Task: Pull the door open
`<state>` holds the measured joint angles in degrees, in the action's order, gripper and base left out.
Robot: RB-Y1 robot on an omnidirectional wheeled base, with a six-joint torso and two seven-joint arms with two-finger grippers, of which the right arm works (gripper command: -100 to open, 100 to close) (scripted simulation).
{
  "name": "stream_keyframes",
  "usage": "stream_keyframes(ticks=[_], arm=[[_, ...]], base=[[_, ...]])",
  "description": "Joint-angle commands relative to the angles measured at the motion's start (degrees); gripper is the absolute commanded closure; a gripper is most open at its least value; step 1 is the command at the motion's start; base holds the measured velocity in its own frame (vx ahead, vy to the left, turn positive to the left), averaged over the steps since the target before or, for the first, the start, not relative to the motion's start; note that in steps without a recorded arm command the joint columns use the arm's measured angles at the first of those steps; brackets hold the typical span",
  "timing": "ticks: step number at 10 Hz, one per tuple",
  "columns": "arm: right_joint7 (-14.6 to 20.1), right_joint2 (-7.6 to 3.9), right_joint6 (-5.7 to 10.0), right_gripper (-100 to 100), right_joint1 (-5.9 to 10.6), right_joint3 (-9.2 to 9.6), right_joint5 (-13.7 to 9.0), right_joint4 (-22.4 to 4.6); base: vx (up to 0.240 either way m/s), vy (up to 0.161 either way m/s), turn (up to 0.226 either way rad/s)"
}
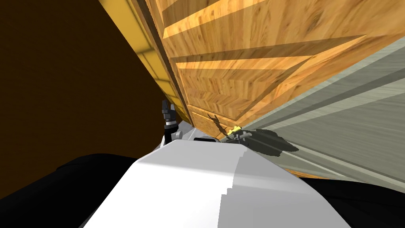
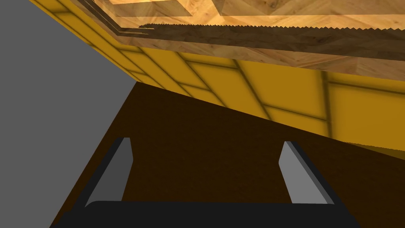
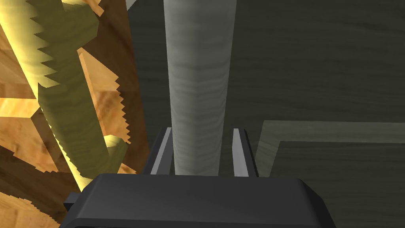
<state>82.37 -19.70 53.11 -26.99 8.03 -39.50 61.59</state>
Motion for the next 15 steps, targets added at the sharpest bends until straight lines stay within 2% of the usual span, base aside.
stream_keyframes(ticks=[1, 2, 5, 7, 8, 11, 15], arm=[[-0.1, -0.23, 0.24, 100, -1.40, -0.63, -0.5, -1.7], [-0.1, -0.23, 0.24, 100, -1.40, -0.63, -0.5, -1.7], [-0.1, -1.00, 0.38, 100, -3.37, -1.15, -1.3, -3.0], [-0.1, -1.00, 0.38, 100, -3.37, -1.15, -1.3, -3.0], [-0.1, -1.35, 0.45, 100, -4.14, -1.29, -1.7, -3.6], [-0.1, -1.35, 0.45, 100, -4.14, -1.29, -1.7, -3.6], [-0.1, -1.81, 0.55, 100, -5.11, -1.45, -2.1, -4.3]], base=[[-0.164, 0.009, -0.081], [-0.151, 0.013, -0.039], [-0.195, 0.024, -0.082], [-0.090, 0.020, -0.028], [-0.095, 0.019, -0.062], [-0.045, 0.015, -0.018], [-0.070, 0.005, -0.026]])
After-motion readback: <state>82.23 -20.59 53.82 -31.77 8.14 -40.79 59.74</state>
